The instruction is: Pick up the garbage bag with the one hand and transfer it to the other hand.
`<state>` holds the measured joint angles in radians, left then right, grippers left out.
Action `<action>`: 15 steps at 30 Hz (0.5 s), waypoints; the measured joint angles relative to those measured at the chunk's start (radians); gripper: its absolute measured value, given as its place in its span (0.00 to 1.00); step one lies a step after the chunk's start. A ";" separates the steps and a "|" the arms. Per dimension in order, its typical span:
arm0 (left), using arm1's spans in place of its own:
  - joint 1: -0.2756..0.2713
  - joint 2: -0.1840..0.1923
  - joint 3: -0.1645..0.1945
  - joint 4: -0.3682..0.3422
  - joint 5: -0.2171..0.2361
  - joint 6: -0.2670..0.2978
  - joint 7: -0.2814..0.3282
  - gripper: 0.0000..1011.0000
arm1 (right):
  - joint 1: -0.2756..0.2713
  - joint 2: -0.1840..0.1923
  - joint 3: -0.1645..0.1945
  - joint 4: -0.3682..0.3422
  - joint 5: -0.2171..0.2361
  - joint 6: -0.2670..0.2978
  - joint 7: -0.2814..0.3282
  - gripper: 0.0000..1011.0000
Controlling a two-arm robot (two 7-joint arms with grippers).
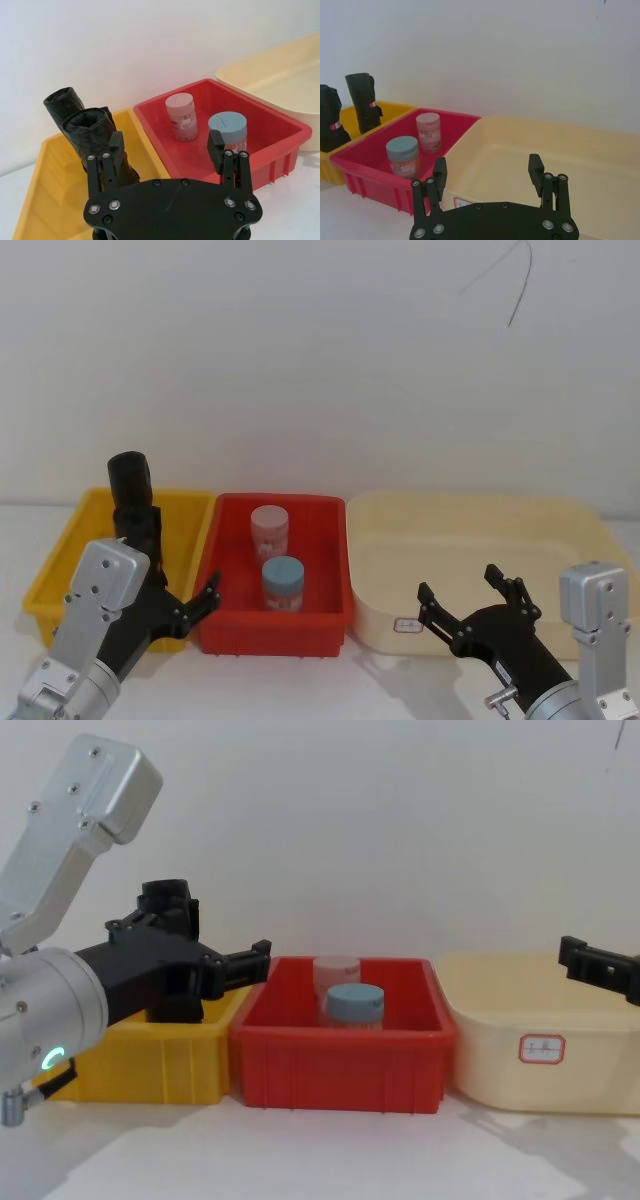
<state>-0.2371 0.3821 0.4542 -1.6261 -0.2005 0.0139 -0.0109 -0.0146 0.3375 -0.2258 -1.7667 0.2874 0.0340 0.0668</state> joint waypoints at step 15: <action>0.000 0.000 0.000 0.000 0.000 0.000 0.000 0.99 | 0.000 0.000 0.000 0.000 0.000 0.000 0.000 0.99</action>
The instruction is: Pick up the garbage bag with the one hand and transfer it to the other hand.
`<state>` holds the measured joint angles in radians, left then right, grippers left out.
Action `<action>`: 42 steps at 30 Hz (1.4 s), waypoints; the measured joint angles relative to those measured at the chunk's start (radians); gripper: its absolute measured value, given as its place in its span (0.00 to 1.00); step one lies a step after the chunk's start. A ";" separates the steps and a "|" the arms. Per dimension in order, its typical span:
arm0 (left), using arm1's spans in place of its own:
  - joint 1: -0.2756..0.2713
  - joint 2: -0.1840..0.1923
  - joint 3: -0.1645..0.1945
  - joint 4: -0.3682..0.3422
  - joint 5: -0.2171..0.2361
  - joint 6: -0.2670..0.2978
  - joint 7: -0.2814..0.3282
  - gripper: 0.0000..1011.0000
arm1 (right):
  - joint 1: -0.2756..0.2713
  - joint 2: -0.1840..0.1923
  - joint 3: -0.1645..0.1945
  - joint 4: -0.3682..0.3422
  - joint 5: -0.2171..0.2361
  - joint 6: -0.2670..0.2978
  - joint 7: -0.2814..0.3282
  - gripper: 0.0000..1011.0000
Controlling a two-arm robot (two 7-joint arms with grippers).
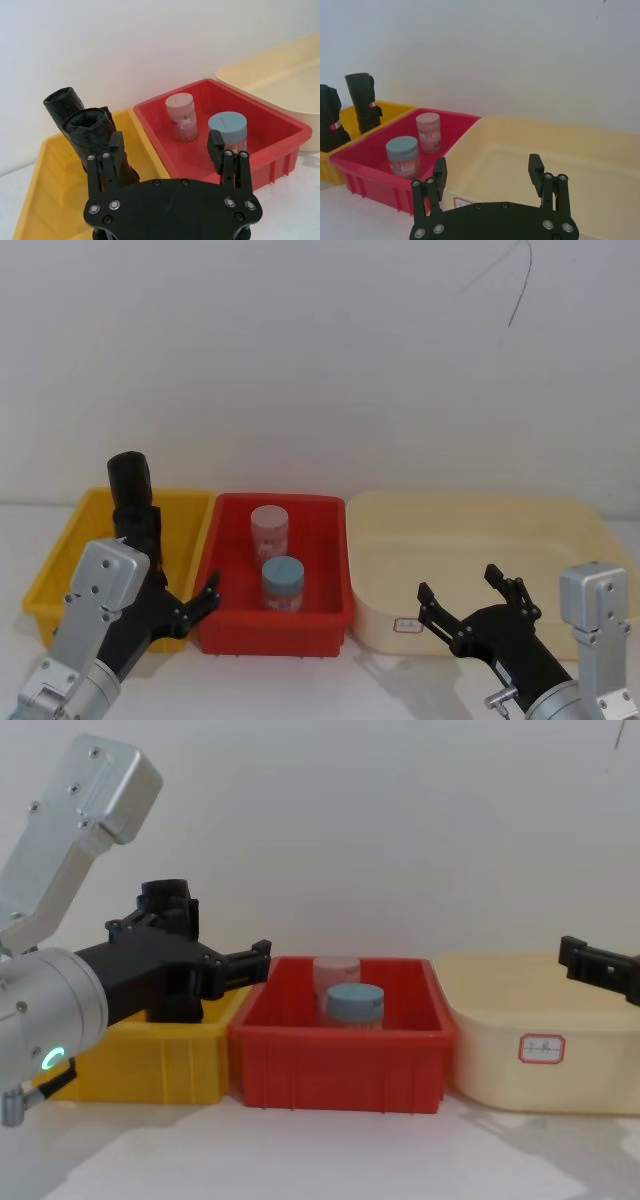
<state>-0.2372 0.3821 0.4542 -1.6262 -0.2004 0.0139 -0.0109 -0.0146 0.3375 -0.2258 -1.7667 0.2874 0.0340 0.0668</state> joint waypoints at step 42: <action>0.058 0.023 -0.088 -0.004 -0.057 -0.027 -0.034 0.99 | 0.000 0.000 0.000 0.000 0.000 0.000 0.000 0.99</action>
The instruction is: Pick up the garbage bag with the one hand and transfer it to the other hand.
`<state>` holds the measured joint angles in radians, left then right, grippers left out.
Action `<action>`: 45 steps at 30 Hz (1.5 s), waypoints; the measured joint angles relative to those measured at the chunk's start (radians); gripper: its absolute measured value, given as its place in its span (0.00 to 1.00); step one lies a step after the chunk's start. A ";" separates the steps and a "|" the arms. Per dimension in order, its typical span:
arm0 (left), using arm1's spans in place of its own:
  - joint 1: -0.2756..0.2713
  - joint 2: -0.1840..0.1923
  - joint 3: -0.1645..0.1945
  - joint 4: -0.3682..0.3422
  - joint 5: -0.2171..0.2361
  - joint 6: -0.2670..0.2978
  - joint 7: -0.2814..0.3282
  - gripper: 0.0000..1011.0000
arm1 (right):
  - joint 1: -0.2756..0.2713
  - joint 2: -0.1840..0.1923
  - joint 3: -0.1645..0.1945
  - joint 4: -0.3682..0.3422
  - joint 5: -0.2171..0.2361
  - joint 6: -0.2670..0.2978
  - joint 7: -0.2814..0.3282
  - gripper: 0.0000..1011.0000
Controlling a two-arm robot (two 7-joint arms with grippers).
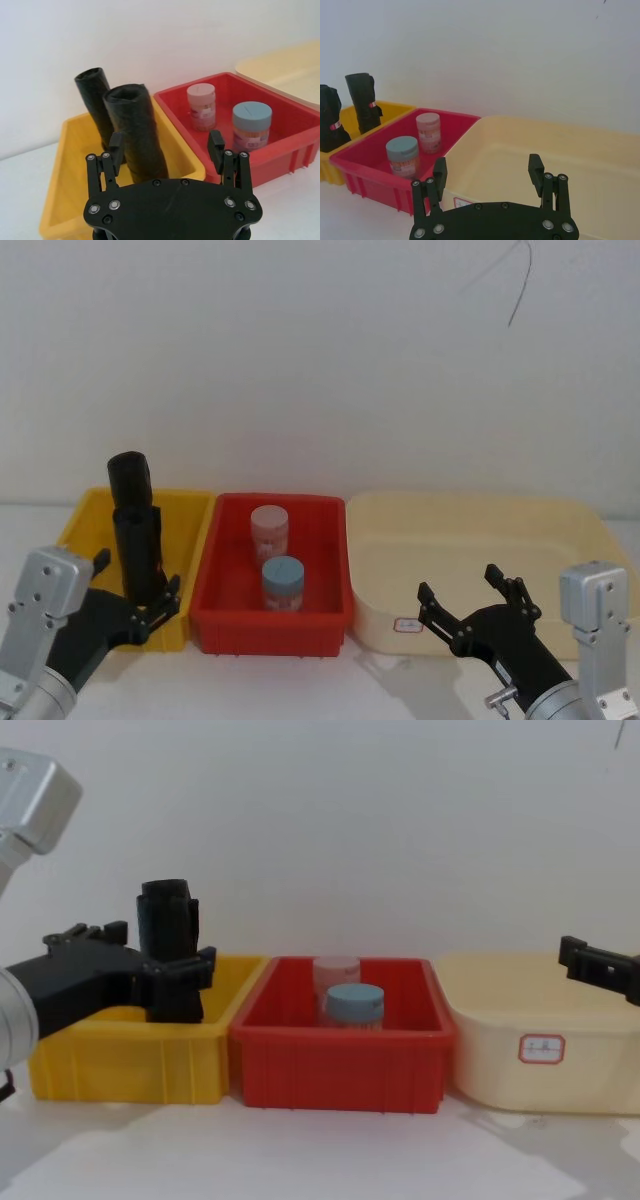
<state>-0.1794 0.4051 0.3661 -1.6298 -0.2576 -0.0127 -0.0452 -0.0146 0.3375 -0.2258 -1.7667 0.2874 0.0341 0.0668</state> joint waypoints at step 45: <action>-0.137 -0.107 -0.037 0.194 -0.002 0.006 -0.025 0.99 | 0.000 0.000 0.000 0.000 0.000 0.000 0.000 0.99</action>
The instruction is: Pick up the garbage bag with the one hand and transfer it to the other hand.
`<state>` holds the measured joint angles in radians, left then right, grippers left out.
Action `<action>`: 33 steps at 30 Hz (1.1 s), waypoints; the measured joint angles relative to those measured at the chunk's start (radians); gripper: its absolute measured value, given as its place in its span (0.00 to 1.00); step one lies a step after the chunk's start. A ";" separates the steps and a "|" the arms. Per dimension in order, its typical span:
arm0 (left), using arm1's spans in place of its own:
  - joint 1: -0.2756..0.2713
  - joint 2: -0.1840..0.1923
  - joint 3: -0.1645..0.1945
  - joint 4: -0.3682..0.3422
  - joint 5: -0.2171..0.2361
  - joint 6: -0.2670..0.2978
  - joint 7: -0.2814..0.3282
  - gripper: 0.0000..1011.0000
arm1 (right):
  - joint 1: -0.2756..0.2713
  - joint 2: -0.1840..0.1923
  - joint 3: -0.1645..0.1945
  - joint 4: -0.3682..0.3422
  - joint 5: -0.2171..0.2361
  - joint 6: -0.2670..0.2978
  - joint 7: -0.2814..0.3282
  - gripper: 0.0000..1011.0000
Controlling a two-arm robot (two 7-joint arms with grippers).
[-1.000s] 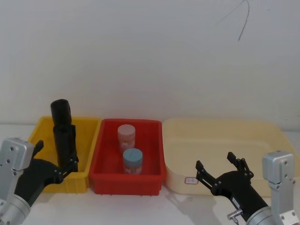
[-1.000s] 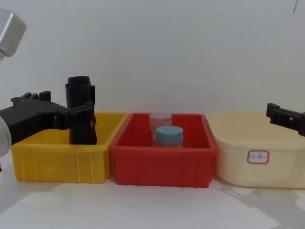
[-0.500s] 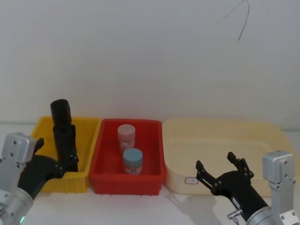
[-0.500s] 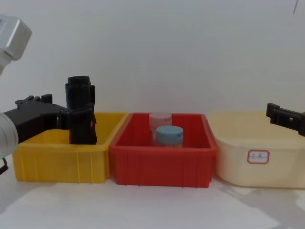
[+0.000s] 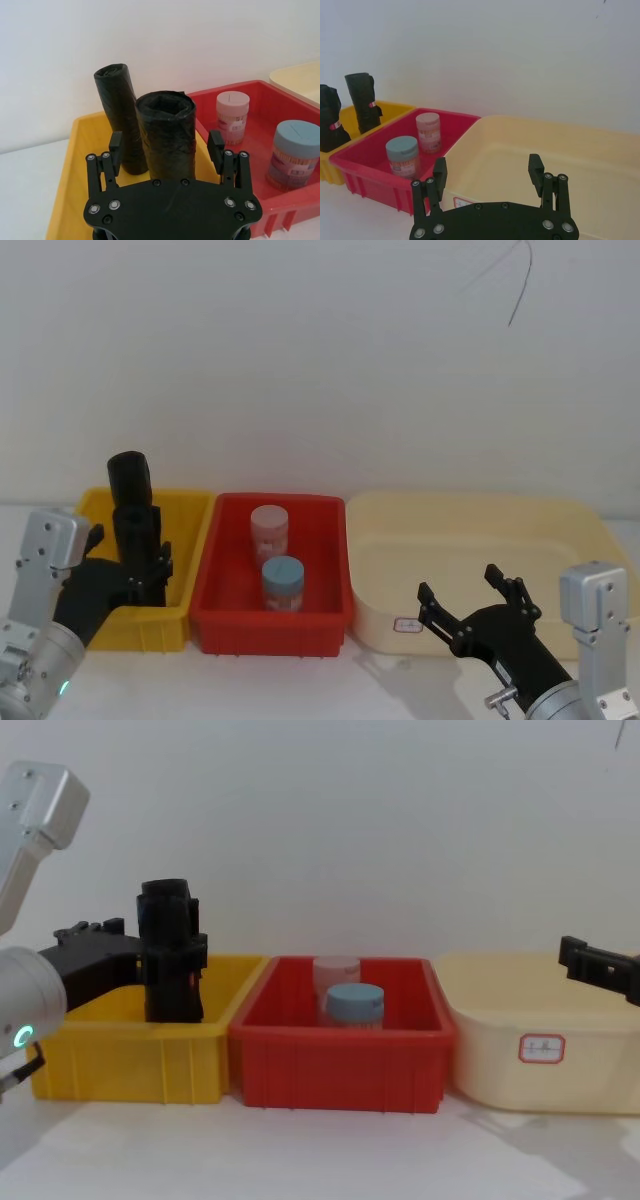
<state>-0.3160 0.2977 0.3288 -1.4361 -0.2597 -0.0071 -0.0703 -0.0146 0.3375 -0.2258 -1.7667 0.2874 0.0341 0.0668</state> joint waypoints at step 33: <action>-0.067 -0.066 -0.030 0.030 0.028 -0.026 0.011 0.43 | 0.000 0.000 0.000 0.000 0.000 0.000 0.000 0.99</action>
<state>-0.3832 0.2315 0.2993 -1.4061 -0.2321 -0.0330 -0.0589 -0.0146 0.3375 -0.2258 -1.7667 0.2873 0.0341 0.0668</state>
